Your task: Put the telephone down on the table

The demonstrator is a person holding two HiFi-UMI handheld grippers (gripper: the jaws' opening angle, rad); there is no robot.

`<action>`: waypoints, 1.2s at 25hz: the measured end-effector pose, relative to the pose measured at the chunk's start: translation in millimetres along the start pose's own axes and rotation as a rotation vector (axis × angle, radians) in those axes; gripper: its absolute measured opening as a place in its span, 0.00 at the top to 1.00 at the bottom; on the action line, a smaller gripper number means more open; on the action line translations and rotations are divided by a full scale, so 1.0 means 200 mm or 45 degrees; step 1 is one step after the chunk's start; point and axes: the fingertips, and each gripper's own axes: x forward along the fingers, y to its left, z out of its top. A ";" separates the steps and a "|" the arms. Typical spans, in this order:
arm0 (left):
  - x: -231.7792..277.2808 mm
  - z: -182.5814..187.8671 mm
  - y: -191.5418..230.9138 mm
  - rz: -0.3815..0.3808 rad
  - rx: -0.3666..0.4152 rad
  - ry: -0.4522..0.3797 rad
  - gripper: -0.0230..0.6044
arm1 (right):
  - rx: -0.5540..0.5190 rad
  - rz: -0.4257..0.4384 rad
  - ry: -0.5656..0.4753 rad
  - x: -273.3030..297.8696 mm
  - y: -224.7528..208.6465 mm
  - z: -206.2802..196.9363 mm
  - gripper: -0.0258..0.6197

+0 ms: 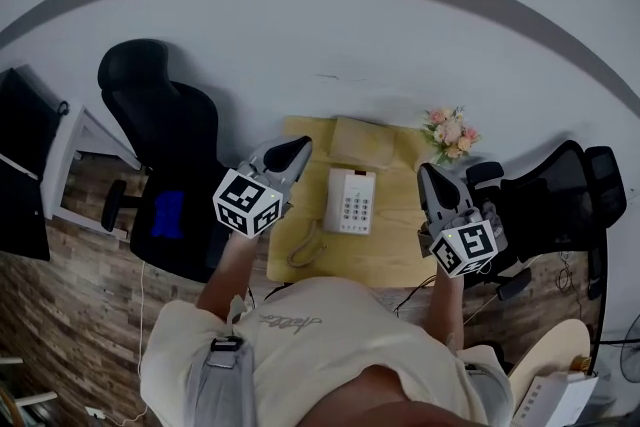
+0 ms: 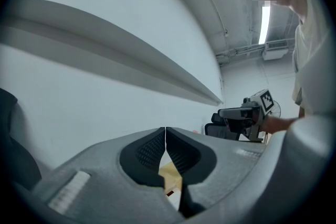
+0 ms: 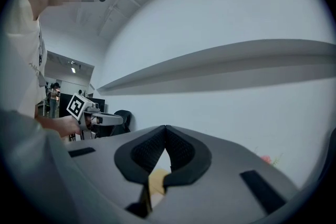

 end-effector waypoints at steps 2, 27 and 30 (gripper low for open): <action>0.01 -0.02 -0.01 -0.010 -0.012 0.006 0.93 | -0.002 0.003 0.024 0.01 -0.01 -0.02 0.96; 0.06 -0.05 0.15 0.040 -0.029 0.026 0.93 | 0.060 0.039 0.028 0.18 -0.09 -0.08 0.96; 0.05 -0.06 0.15 0.048 -0.032 0.024 0.93 | 0.046 0.055 0.027 0.18 -0.09 -0.08 0.96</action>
